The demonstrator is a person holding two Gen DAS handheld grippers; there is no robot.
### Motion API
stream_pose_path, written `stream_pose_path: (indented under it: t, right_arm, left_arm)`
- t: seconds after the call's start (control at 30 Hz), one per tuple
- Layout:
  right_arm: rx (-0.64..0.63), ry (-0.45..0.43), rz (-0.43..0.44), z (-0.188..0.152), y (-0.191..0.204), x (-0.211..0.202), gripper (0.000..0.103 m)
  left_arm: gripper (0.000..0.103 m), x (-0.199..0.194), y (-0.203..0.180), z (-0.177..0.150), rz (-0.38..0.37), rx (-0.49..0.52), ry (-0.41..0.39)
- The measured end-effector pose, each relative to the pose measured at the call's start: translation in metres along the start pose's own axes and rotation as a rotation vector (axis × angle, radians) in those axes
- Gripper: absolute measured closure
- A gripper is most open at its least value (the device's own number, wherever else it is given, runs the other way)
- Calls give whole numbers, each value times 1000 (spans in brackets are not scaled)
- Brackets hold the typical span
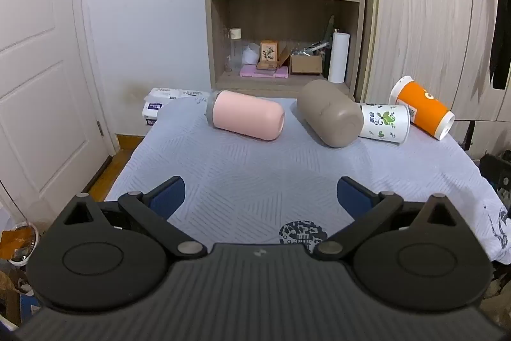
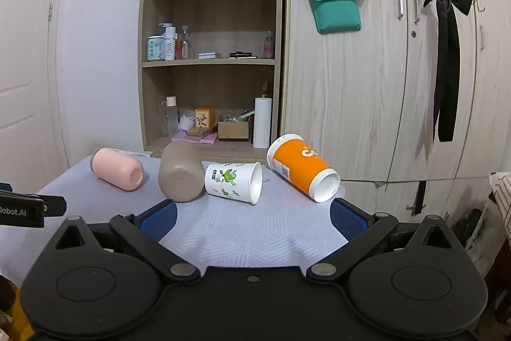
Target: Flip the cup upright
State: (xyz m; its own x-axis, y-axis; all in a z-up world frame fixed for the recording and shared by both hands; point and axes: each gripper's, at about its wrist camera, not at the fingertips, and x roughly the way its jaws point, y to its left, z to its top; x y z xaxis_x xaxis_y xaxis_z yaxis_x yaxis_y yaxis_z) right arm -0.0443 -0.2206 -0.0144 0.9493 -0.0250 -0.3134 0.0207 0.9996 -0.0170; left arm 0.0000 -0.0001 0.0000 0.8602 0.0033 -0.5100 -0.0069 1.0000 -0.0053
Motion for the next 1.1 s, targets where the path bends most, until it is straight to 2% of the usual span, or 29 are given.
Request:
stream_pose_path:
  t: [0.13,0.2,0.23,0.3,0.53,0.67,0.87,1.1]
  right_arm:
    - [-29,-35,-24,-2,11,1,0]
    - [-11,-57,-20,-2,8,-4,0]
    - [17,-44,-8,-1,-2,-3,0]
    - [-3,-40,-18,0,-1,-2,0]
    - [-57,-47,-58,-3,-3,1,0]
    - [-54,-49,-78,-3,-6,3,0]
    - [-53,-56,-94,-5,-8,4,0]
    - [-73,-72,-102,-9,-7,4,0]
  left_arm:
    - [0,0,2,0,13,-17,-20]
    - [0,-6,6,6,-5,-34,-46]
    - [0,-8,4,8,-1,-30,-52]
    - [0,-10,1,3,14,-19,-66]
    - [0,-4,0,2,17,-1,-52]
    - [0,-2,1,3,9,-3,-54]
    - [0,0,-4,2,29,45,-70]
    - [0,3,-8,2,15,48,-55]
